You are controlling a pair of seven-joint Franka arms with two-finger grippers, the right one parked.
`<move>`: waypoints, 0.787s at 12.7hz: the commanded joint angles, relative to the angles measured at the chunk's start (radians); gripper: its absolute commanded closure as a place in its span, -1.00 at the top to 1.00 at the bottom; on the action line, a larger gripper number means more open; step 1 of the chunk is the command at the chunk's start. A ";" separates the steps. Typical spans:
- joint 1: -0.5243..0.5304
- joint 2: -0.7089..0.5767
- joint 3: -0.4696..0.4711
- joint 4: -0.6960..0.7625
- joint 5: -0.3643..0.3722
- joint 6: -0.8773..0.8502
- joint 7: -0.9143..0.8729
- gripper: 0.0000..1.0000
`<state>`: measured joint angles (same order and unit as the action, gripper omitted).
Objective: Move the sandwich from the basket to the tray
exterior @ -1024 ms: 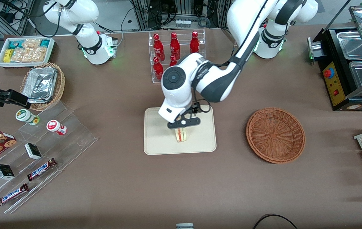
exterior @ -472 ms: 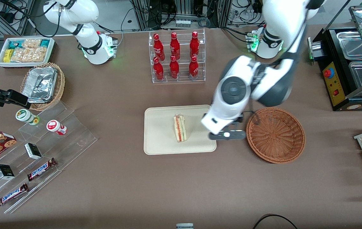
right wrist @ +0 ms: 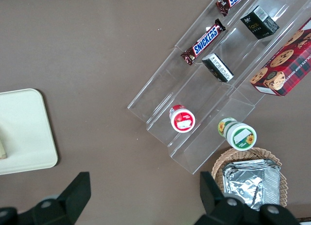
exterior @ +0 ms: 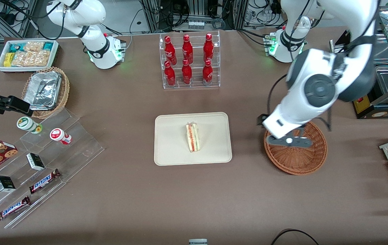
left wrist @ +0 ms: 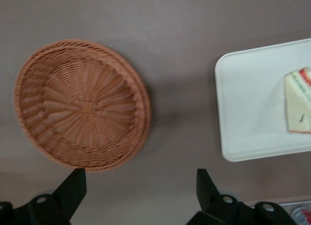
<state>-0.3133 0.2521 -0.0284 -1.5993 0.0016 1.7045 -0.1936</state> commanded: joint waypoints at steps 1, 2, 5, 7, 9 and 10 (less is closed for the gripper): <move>0.080 -0.108 -0.008 -0.074 -0.014 -0.063 0.122 1.00; 0.106 -0.129 -0.007 -0.074 -0.014 -0.091 0.155 1.00; 0.186 -0.189 -0.013 -0.074 -0.014 -0.160 0.198 1.00; 0.285 -0.234 -0.072 -0.074 -0.012 -0.200 0.217 1.00; 0.327 -0.264 -0.105 -0.068 0.003 -0.241 0.217 1.00; 0.336 -0.272 -0.105 -0.067 0.003 -0.252 0.218 1.00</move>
<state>-0.0091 0.0232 -0.1060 -1.6427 0.0015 1.4743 0.0113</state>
